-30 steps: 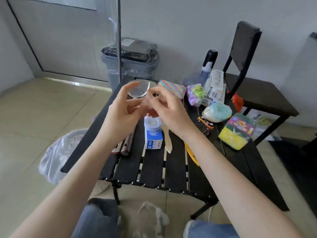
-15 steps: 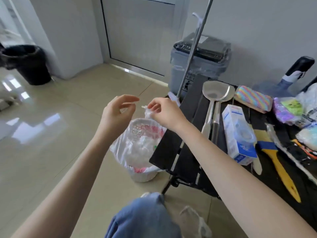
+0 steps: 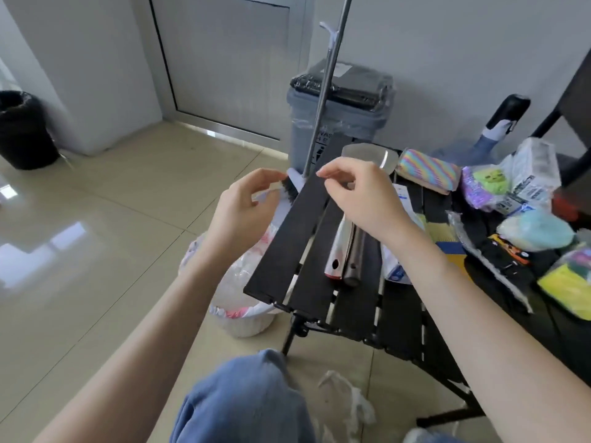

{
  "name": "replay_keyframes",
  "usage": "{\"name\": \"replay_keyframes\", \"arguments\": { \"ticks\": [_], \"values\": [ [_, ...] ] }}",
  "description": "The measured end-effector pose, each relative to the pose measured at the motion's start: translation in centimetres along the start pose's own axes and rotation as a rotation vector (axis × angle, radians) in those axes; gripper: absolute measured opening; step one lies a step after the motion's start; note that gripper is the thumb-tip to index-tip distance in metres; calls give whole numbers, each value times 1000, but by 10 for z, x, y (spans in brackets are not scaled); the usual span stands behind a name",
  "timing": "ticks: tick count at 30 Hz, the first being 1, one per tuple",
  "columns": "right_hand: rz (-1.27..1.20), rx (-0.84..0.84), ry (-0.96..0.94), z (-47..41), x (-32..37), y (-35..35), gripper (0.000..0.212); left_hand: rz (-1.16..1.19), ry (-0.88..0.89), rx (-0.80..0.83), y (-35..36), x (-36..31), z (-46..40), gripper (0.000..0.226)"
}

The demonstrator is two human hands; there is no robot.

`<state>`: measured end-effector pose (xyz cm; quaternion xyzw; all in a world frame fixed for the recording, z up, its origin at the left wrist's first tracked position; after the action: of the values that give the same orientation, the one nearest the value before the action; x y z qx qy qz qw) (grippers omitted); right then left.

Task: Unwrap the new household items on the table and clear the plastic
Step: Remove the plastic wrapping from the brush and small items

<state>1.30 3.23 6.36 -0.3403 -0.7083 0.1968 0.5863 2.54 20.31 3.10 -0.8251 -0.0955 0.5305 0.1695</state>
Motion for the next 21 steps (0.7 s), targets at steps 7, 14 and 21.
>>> {"name": "replay_keyframes", "arguments": {
  "ticks": [7,14,21],
  "values": [
    [44,-232,209,71,-90,-127,25,18,159,201,121,-69,16,33],
    [240,-271,496,134,-198,-156,28,64,234,458,232,-107,49,33],
    [376,-300,504,135,-219,-148,34,43,216,530,272,-102,48,32]
  ]
}}
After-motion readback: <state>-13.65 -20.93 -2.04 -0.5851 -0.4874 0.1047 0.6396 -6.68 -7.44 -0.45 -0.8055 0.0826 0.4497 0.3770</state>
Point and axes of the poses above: each hand's wrist, its own z-axis away from the middle knuckle, its own y-axis out of the palm, x = y × z, the point moved 7 cm from there along -z, towards the middle knuckle, and after that the axes turned 7 degrees about y, right-handed, at the moved point
